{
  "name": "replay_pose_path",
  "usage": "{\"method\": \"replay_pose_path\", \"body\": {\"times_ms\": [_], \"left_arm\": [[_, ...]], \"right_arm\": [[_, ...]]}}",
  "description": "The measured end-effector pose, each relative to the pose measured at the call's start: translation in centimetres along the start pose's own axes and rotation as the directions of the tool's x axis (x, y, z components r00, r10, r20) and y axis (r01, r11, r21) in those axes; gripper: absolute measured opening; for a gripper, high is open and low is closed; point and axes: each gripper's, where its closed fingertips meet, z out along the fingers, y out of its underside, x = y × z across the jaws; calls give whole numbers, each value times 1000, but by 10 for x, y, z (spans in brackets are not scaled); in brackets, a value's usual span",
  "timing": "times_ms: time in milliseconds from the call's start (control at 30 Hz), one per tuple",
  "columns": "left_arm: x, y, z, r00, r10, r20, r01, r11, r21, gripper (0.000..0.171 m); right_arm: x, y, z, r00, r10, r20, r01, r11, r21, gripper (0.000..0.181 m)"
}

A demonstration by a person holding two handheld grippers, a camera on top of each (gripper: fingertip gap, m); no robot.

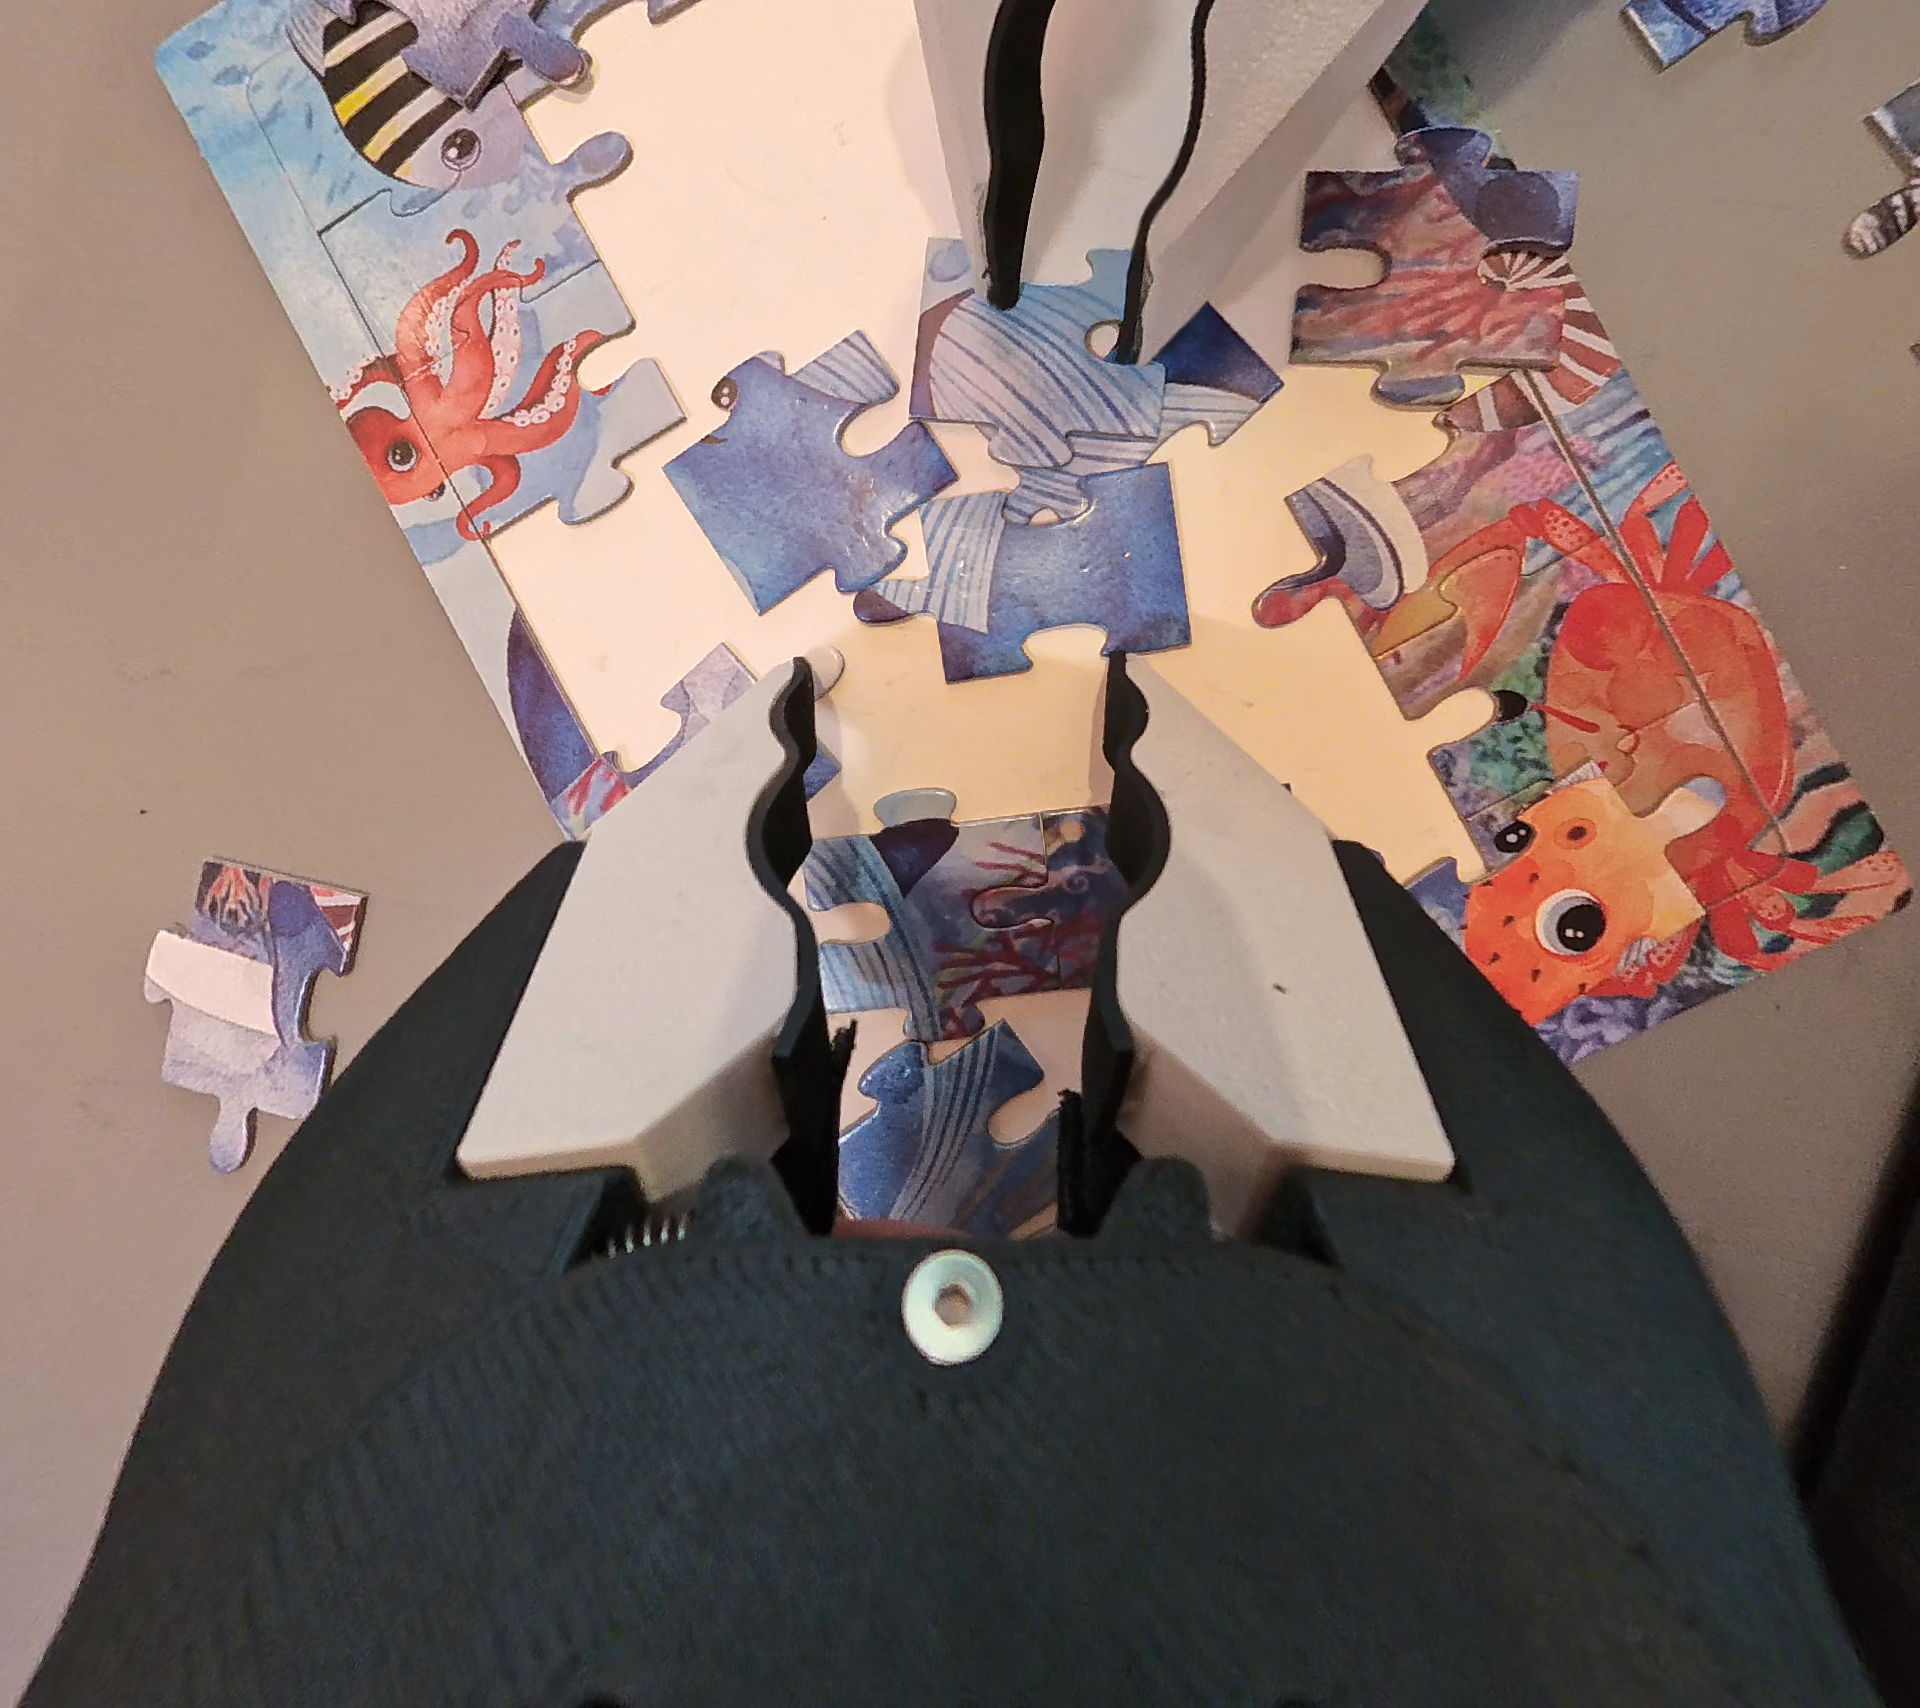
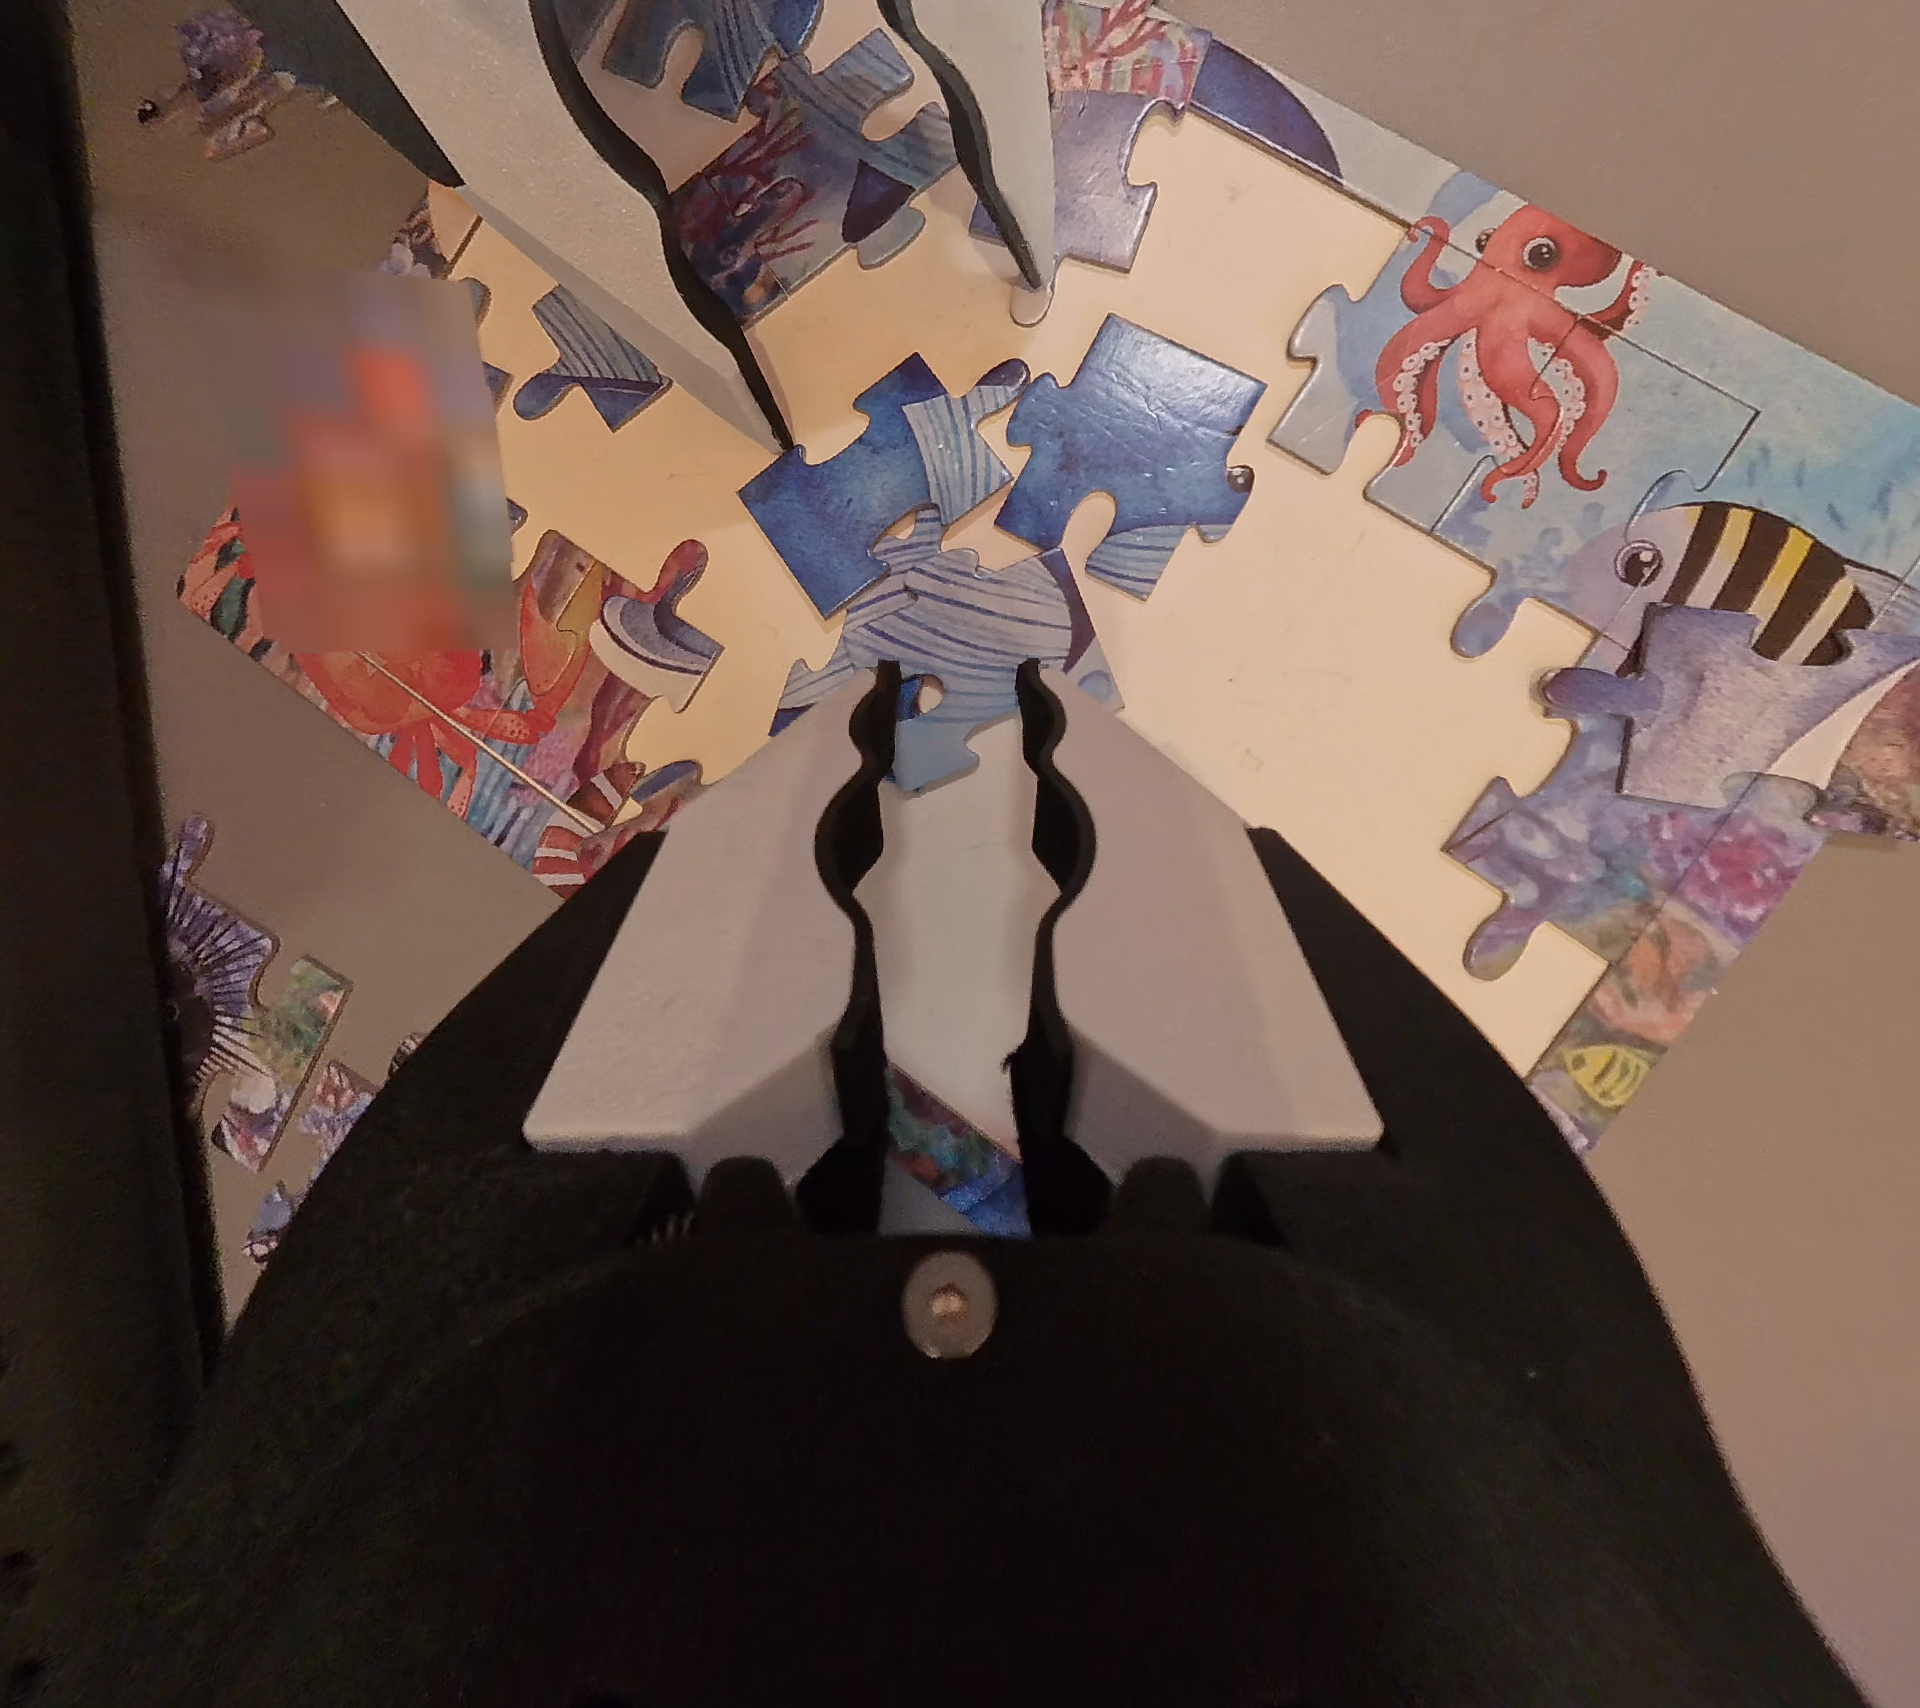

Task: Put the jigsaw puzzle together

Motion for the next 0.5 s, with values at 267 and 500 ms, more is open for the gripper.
{"method": "replay_pose_path", "body": {"times_ms": [267, 500], "left_arm": [[2, 4, -2, 1000, 0, -17, -1, 1000, -13, 62], [-1, 1, -7, 1000, -5, 0, 5, 1000, 5, 58]], "right_arm": [[-1, 0, 0, 1000, -5, -2, 5, 1000, 1, 26], [-4, -1, 0, 1000, -13, 2, 13, 1000, 0, 26]]}}
